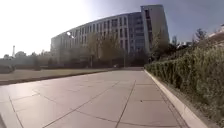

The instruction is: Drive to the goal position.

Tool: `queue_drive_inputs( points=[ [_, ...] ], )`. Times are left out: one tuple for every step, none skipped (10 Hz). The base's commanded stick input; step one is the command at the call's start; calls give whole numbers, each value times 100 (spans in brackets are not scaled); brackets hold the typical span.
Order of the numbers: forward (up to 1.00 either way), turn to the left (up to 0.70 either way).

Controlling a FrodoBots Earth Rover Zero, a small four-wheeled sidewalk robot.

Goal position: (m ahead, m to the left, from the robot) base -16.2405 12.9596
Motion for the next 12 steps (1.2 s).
queue_drive_inputs(
  points=[
    [4,0],
    [4,0],
    [4,0],
    [4,0],
    [4,0],
    [4,0],
    [4,0],
    [4,0],
    [4,0],
    [4,0],
    [4,0],
    [4,0]
  ],
)
